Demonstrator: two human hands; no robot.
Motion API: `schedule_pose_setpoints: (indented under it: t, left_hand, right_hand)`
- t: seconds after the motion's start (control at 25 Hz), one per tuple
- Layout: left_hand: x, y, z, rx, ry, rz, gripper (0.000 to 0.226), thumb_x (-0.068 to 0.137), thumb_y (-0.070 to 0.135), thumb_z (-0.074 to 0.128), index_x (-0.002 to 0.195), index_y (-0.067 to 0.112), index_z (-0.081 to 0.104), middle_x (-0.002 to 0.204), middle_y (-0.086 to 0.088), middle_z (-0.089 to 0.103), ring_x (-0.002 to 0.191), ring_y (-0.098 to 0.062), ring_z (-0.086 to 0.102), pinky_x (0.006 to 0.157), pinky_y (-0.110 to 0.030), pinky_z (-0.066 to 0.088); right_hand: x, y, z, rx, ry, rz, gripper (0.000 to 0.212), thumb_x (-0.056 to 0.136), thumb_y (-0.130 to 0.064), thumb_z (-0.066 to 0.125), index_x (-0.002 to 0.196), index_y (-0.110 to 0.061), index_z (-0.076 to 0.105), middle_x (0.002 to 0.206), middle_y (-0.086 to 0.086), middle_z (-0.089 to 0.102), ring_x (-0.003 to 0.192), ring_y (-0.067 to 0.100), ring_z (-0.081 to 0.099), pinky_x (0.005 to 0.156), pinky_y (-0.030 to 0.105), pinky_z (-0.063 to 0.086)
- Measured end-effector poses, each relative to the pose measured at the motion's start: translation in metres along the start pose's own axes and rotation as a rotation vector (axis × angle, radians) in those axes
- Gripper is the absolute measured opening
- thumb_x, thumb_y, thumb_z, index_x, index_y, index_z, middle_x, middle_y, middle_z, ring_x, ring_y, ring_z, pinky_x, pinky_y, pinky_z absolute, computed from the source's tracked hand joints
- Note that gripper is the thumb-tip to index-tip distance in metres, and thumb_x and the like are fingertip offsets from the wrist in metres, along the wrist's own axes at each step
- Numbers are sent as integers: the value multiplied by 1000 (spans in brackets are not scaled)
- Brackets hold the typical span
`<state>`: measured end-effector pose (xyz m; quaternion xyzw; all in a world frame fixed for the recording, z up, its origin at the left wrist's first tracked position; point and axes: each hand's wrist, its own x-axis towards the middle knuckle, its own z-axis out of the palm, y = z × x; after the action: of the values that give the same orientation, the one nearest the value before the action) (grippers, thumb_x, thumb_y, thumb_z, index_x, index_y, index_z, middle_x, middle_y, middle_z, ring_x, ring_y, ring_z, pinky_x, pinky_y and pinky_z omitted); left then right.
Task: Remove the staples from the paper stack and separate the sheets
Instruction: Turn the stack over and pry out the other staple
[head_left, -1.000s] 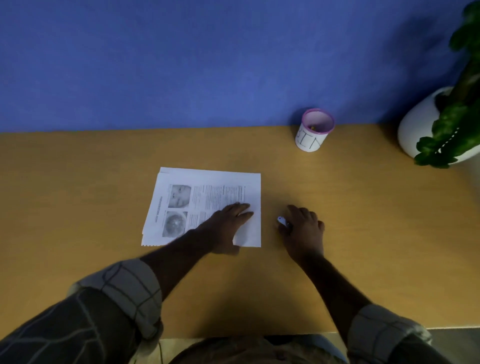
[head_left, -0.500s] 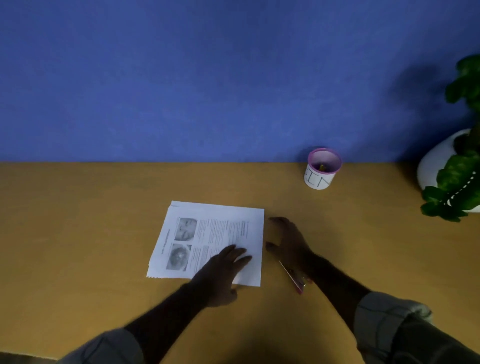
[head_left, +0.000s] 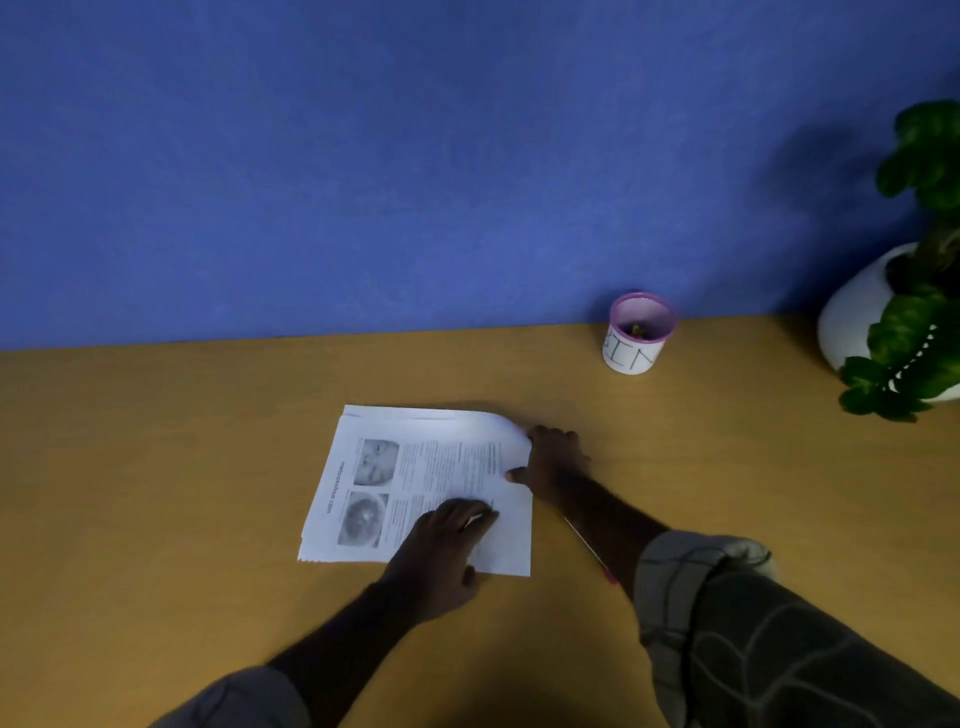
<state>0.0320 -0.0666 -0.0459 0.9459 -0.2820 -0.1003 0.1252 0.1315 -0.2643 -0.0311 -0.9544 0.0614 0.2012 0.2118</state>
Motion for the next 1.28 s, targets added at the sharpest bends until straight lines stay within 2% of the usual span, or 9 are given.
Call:
schedule_pose_setpoints:
  t: [0.16, 0.28, 0.44, 0.52, 0.64, 0.8, 0.96, 1.08, 1.28]
  left_hand:
    - [4, -13, -4, 0, 1, 84, 89, 70, 43, 77, 148, 22, 39, 149, 0, 49, 137, -22, 47, 109, -47, 48]
    - [0, -13, -13, -2, 11, 81, 103, 70, 55, 69, 157, 24, 25, 158, 0, 37, 145, -21, 34, 116, -41, 37]
    - [0, -12, -43, -75, 354, 15, 71, 78, 25, 74, 144, 22, 50, 137, -5, 60, 122, -24, 60, 92, -42, 57]
    - [7, -13, -79, -212, 505, -55, 43, 85, 17, 59, 127, 21, 66, 123, -1, 66, 105, -18, 65, 82, -33, 57]
    - [19, -15, -152, -348, 455, -26, 33, 89, 28, 51, 106, 12, 73, 99, -2, 69, 90, -23, 67, 71, -23, 43]
    - [24, -8, -249, -557, 320, -120, 18, 82, 18, 82, 98, 21, 75, 84, 17, 70, 70, 11, 63, 63, -6, 43]
    - [27, -9, -319, -475, 301, -50, 11, 86, 27, 79, 95, 22, 75, 85, 12, 73, 76, 1, 67, 63, -12, 45]
    - [43, -32, -326, -285, 267, -143, 23, 90, 46, 71, 94, 24, 74, 87, 8, 71, 81, -12, 67, 71, -27, 46]
    - [69, -78, -225, -89, -12, -198, 43, 88, 53, 57, 104, 17, 74, 113, -6, 73, 109, -26, 65, 86, -28, 44]
  right_hand:
    - [-27, 5, 2, 263, 3, 49, 21, 82, -26, 73, 96, -12, 65, 96, 5, 69, 85, 21, 67, 73, 35, 59]
    - [-51, -15, -19, 831, -51, 254, 5, 81, 2, 66, 84, 2, 63, 79, 17, 67, 60, 27, 65, 49, 34, 55]
    - [-77, -41, -51, 1394, -120, 448, 6, 83, 11, 55, 84, 5, 57, 74, 22, 62, 51, 28, 60, 39, 27, 48]
    - [-85, -47, -65, 1190, 34, 369, 33, 86, -10, 64, 113, 6, 52, 91, 21, 64, 64, 31, 67, 50, 35, 55]
    - [-105, -44, -102, 468, 443, -73, 86, 78, -67, 61, 144, -19, 34, 143, 5, 49, 125, 24, 52, 99, 49, 48]
    - [-136, -73, -162, 473, 24, -553, 51, 79, -51, 73, 124, -32, 59, 121, -14, 66, 110, 3, 62, 91, 30, 53]
    - [-126, -78, -169, 914, -90, -456, 29, 89, -19, 69, 116, -8, 67, 109, 7, 74, 96, 23, 72, 77, 33, 58]
    - [-107, -61, -145, 1205, -212, -318, 39, 86, -21, 71, 120, -4, 64, 117, 18, 69, 107, 40, 65, 92, 52, 54]
    - [-92, -24, -71, 1136, -137, -34, 26, 85, -25, 73, 104, -8, 72, 102, 14, 75, 96, 38, 70, 87, 53, 56]
